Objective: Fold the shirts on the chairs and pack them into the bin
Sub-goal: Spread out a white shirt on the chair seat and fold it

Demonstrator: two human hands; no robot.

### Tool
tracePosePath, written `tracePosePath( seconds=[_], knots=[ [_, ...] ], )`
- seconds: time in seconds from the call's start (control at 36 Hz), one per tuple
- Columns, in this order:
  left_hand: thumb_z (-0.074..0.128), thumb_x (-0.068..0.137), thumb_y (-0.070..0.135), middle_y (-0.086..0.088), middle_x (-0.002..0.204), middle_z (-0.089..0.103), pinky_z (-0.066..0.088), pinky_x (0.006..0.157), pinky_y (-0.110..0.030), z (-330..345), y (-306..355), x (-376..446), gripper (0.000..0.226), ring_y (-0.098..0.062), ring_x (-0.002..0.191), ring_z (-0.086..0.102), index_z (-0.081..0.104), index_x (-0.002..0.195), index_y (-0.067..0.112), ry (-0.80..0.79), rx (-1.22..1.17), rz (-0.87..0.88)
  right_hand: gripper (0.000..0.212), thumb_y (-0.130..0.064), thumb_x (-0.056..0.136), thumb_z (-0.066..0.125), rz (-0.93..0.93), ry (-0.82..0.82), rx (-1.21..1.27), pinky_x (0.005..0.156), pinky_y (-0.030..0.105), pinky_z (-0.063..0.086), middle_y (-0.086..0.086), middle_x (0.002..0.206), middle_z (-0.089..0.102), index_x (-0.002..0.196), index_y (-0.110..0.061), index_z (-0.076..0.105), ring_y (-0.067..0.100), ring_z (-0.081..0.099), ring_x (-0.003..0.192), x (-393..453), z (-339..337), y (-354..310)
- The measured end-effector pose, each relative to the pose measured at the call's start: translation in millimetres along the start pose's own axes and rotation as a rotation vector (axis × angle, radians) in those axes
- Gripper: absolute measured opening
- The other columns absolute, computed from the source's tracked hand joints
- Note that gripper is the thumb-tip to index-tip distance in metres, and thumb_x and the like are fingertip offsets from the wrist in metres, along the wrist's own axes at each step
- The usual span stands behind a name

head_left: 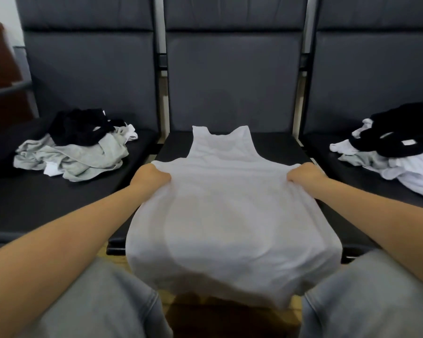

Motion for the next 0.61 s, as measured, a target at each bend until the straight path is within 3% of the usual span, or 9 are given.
tracePosePath(
  seconds=[0.06, 0.08, 0.14, 0.22, 0.33, 0.42, 0.47, 0.56, 0.61],
  knots=[
    [0.065, 0.085, 0.014, -0.006, 0.073, 0.053, 0.040, 0.059, -0.029, 0, 0, 9, 0.021, -0.022, 0.067, 0.051, 0.052, 0.071, 0.006, 0.003, -0.145, -0.027, 0.027, -0.010, 0.084, 0.067, 0.131, -0.030, 0.348, 0.078, 0.034, 0.052, 0.017, 0.104, 0.064, 0.108, 0.001, 0.060, 0.032, 0.063, 0.090, 8, -6, 16],
    [0.067, 0.084, 0.017, -0.010, 0.082, 0.058, 0.045, 0.066, -0.031, 1, -1, 14, 0.018, -0.024, 0.074, 0.057, 0.058, 0.082, 0.001, -0.005, -0.214, -0.052, 0.034, -0.010, 0.082, 0.071, 0.173, -0.071, 0.521, 0.079, 0.037, 0.053, 0.016, 0.101, 0.066, 0.114, -0.001, 0.061, 0.030, 0.064, 0.088, 11, -6, 21],
    [0.069, 0.084, 0.021, -0.012, 0.093, 0.063, 0.051, 0.081, -0.040, 3, -6, 22, 0.026, -0.027, 0.085, 0.062, 0.063, 0.095, -0.002, -0.029, -0.296, -0.083, 0.029, -0.008, 0.081, 0.074, 0.197, -0.152, 0.625, 0.069, 0.035, 0.053, 0.011, 0.085, 0.067, 0.108, -0.005, 0.063, 0.025, 0.064, 0.074, 12, -5, 24],
    [0.064, 0.089, 0.023, -0.008, 0.085, 0.061, 0.048, 0.080, -0.038, 0, -4, 30, 0.023, -0.025, 0.084, 0.058, 0.063, 0.093, 0.001, -0.004, -0.314, -0.052, 0.020, -0.016, 0.081, 0.077, 0.156, -0.130, 0.369, 0.051, 0.026, 0.045, 0.009, 0.069, 0.059, 0.080, -0.006, 0.060, 0.021, 0.055, 0.058, 12, -3, 20],
    [0.052, 0.096, 0.027, -0.008, 0.084, 0.058, 0.044, 0.075, -0.035, -8, -5, 41, 0.025, -0.026, 0.083, 0.056, 0.060, 0.091, 0.004, 0.072, -0.314, -0.033, 0.032, -0.027, 0.082, 0.074, 0.030, -0.030, 0.138, 0.067, 0.030, 0.044, 0.006, 0.070, 0.056, 0.064, -0.013, 0.051, 0.024, 0.056, 0.070, 18, 3, 5],
    [0.044, 0.098, 0.026, -0.007, 0.074, 0.049, 0.037, 0.070, -0.034, -14, -2, 44, 0.032, -0.027, 0.078, 0.049, 0.050, 0.075, 0.005, 0.134, -0.108, 0.032, 0.038, -0.025, 0.086, 0.067, -0.065, 0.049, 0.017, 0.063, 0.030, 0.038, 0.004, 0.062, 0.048, 0.058, -0.012, 0.046, 0.021, 0.049, 0.064, 21, -2, -2],
    [0.041, 0.099, 0.023, -0.007, 0.073, 0.047, 0.034, 0.069, -0.034, -16, 3, 43, 0.032, -0.028, 0.079, 0.047, 0.043, 0.071, 0.007, 0.156, 0.049, 0.102, 0.033, -0.021, 0.089, 0.062, -0.144, 0.114, -0.079, 0.060, 0.031, 0.036, 0.004, 0.063, 0.047, 0.060, -0.013, 0.048, 0.021, 0.048, 0.064, 21, -11, -5],
    [0.041, 0.100, 0.020, -0.011, 0.091, 0.054, 0.036, 0.075, -0.034, -13, 7, 41, 0.026, -0.032, 0.091, 0.052, 0.054, 0.089, 0.001, 0.116, 0.164, 0.135, 0.011, -0.019, 0.092, 0.054, -0.170, 0.222, -0.127, 0.068, 0.031, 0.038, 0.007, 0.083, 0.059, 0.084, -0.013, 0.059, 0.025, 0.055, 0.079, 20, -31, 2],
    [0.043, 0.099, 0.018, -0.016, 0.101, 0.059, 0.037, 0.076, -0.033, -8, 7, 41, 0.023, -0.030, 0.090, 0.052, 0.054, 0.085, 0.004, 0.054, 0.208, 0.116, 0.013, -0.020, 0.093, 0.051, -0.164, 0.263, -0.131, 0.072, 0.033, 0.039, 0.009, 0.091, 0.061, 0.093, -0.011, 0.060, 0.026, 0.055, 0.084, 21, -42, 9]
  ],
)
Point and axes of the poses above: each hand's wrist, its own x-axis towards the middle knuckle, its own z-axis out of the palm, y = z × x, the point moved 8 cm from there along x, towards the middle knuckle
